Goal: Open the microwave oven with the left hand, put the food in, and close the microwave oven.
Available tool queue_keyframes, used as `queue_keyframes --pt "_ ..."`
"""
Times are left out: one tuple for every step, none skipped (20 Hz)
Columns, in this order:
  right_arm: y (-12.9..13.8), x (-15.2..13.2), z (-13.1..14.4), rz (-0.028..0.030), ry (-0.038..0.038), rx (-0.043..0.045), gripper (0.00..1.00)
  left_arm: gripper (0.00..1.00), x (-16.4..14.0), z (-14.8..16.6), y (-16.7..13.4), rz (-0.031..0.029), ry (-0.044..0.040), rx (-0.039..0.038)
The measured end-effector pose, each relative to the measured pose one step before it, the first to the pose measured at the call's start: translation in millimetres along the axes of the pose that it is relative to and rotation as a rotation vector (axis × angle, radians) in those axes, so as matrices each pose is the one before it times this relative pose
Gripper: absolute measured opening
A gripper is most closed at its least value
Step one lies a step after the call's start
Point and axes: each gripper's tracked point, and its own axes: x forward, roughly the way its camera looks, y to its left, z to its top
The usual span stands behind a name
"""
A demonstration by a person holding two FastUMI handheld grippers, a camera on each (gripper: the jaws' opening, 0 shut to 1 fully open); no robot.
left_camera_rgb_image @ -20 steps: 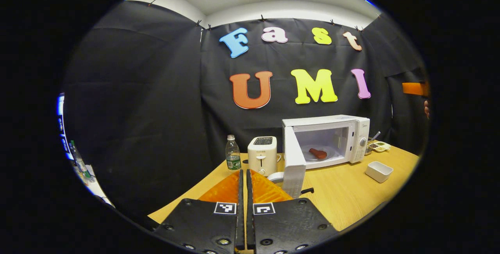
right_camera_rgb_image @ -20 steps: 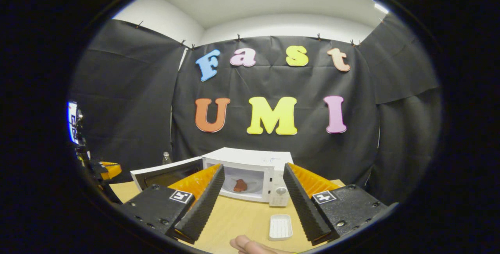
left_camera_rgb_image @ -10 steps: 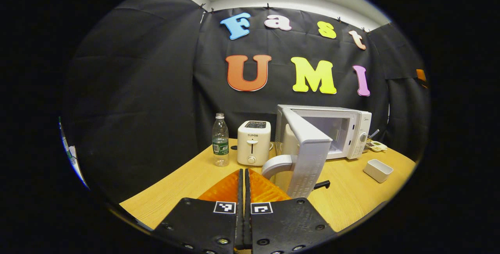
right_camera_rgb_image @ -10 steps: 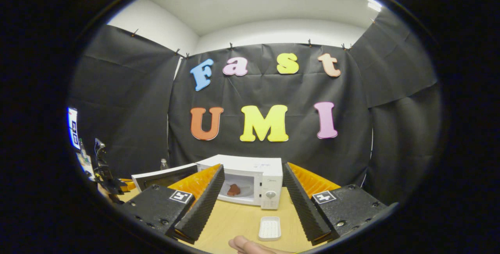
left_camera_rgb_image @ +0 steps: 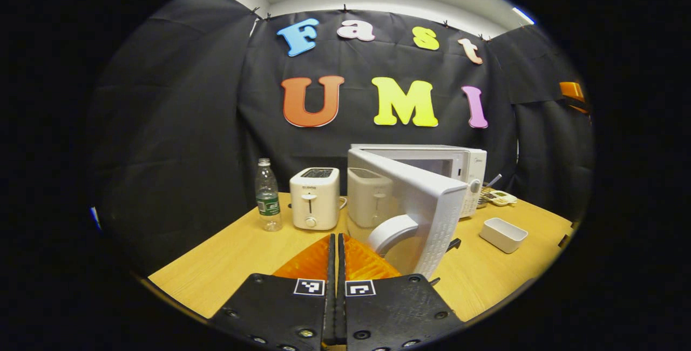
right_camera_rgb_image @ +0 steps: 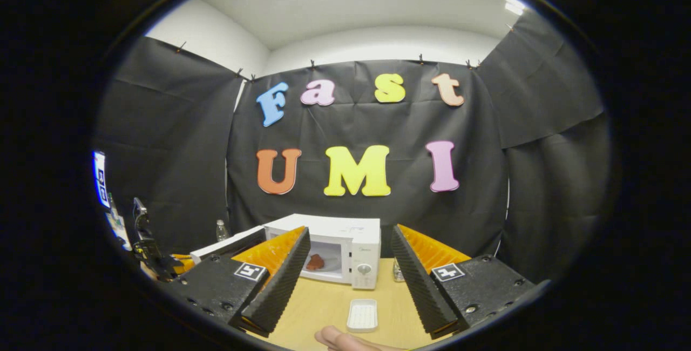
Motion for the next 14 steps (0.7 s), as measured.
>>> queue_keyframes --pt "-2.07 -1.42 0.11 -0.00064 0.00032 -0.00040 0.92 0.00 4.30 -0.35 -10.90 -0.02558 0.00033 -0.00706" --pt "-2.46 -1.72 0.99 0.00031 -0.00084 -0.00307 0.96 0.00 5.48 -1.71 -10.89 -0.02205 0.00421 -0.00686" --pt "-2.73 -1.17 0.81 -0.00276 -0.00088 -0.00589 0.96 0.00 8.06 -3.84 -9.88 -0.01625 0.00572 -0.00366" --pt "-3.45 -0.72 0.16 -0.00534 0.00230 -0.00908 0.96 0.00 6.40 -1.82 -7.99 -0.01153 0.00618 0.00385" --pt "-4.87 -0.91 0.74 -0.00680 0.00297 -0.00833 0.96 0.00 5.63 -0.74 -9.00 -0.00866 0.00063 0.00686" --pt "-4.83 -0.34 0.99 -0.00876 0.00063 -0.00444 0.92 0.00 4.99 1.82 -7.00 -0.00746 -0.00582 0.00584" --pt "-6.00 -0.61 2.20 -0.01242 -0.00182 0.00193 0.92 0.14 6.04 0.39 -6.91 -0.01155 -0.00337 0.00252" --pt "-6.23 -1.14 3.16 -0.01099 -0.00204 0.00357 0.92 0.00 6.19 1.16 -8.57 -0.01699 -0.00320 -0.00404" --pt "-5.96 -0.44 3.32 -0.00931 -0.00327 0.00676 0.92 0.00 5.71 0.45 -9.12 -0.01916 -0.00181 -0.00935" --pt "-6.09 -1.15 4.10 -0.00648 -0.00527 0.00905 0.92 0.00 5.25 1.42 -8.95 -0.02058 -0.00040 -0.00588" --pt "-7.01 -0.51 3.95 -0.00689 -0.00664 0.01229 0.93 0.00 6.24 1.72 -8.31 -0.01577 -0.00019 -0.00050" --pt "-8.70 -0.37 2.45 -0.01053 -0.00282 0.01588 0.93 0.00 7.30 1.18 -6.15 -0.00671 -0.00168 0.00456" --pt "-9.92 -1.86 -0.09 -0.01317 0.00053 0.01470 0.92 0.00 7.03 0.33 -6.50 -0.00679 0.00047 0.00437" --pt "-9.99 -2.14 -0.02 -0.01475 0.00335 0.01316 0.92 0.00 6.14 3.05 -7.53 -0.00916 -0.00937 0.00390"
